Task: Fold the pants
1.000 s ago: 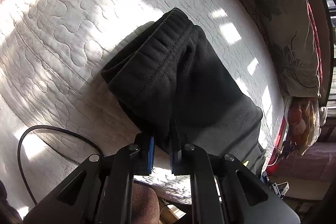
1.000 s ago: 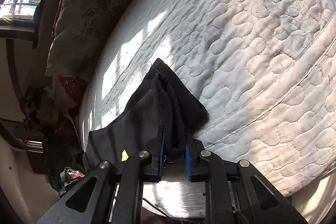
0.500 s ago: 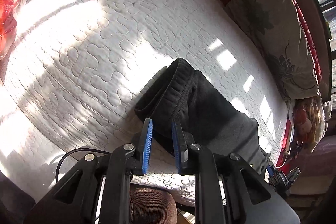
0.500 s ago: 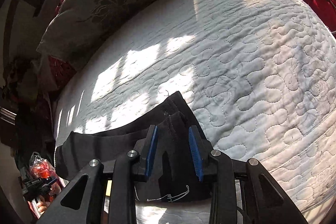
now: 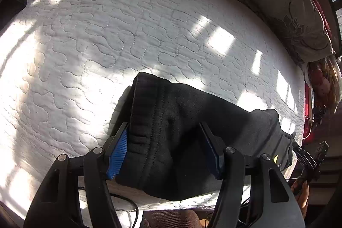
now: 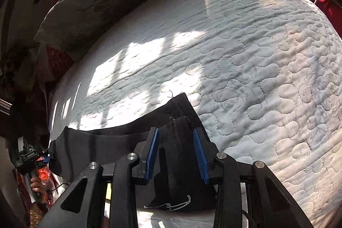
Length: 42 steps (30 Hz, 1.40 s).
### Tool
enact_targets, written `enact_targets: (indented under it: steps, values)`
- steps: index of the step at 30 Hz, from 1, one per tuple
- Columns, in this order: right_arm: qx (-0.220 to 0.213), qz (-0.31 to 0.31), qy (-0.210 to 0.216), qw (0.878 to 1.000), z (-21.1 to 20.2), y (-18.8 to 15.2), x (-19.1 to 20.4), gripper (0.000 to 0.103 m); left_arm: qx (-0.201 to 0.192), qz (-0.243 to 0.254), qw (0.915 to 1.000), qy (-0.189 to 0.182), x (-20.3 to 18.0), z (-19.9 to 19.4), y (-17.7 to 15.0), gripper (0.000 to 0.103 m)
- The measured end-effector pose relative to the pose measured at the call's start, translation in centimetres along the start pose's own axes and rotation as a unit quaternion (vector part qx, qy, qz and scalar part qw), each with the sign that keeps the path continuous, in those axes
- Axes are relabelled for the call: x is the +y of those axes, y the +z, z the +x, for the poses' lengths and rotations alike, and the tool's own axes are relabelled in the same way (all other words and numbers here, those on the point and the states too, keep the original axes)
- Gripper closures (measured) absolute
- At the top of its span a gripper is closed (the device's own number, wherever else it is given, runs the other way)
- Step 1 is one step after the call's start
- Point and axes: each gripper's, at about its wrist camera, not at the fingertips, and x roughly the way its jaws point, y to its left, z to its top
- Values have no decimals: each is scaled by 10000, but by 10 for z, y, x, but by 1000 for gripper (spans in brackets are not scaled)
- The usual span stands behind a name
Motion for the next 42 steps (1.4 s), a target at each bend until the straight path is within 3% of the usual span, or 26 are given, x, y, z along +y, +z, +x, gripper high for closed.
enact_targets:
  steps: [2,3,4,5,6,8,10,12,17,20,26,31,36,42]
  values:
    - [19,-230,-219,9995,2,-2,6,69,-106,-37,9998,139,-2,-1,-5,45]
    - [33,-376,-406,9985,4,-3,9,71,-136,-74,9994,317,-2,-1,-7,59]
    - [65,-560,-569,9968,6,-4,13,72,-150,-61,9990,407,-4,-1,-10,65]
    - [26,-782,-823,9935,6,-5,19,83,-131,-72,9990,429,-4,-1,-13,77]
    - [-10,-961,-1022,9901,7,-6,23,91,-117,-146,9991,393,-3,-4,-17,79]
    - [-33,-1039,-1036,9892,4,-4,26,96,-282,-265,9990,234,-1,-17,-27,80]
    - [-340,-1019,-898,9902,-11,5,31,97,-465,-226,9980,357,1,-24,-31,81]
    - [-587,-942,-696,9914,-24,15,35,97,-357,-338,9978,446,7,-16,-29,81]
    - [-299,-931,-1065,9895,3,18,27,96,-273,-483,9971,512,9,-4,-23,80]
    - [-280,-747,-1116,9905,8,11,16,83,-232,-437,9978,447,7,-7,-21,78]
    - [-506,-441,-854,9941,-23,0,5,78,-404,-994,9940,-224,31,-37,-31,71]
    - [-693,-545,-437,9951,-49,-17,25,72,-468,-1242,9889,-662,39,-50,-64,65]
    - [-389,-1142,220,9925,-38,-27,92,72,-304,-1536,9784,-1351,31,-37,-89,63]
    - [449,-1666,1094,9789,22,-23,196,66,-66,-1874,9697,-1568,26,-14,-83,63]
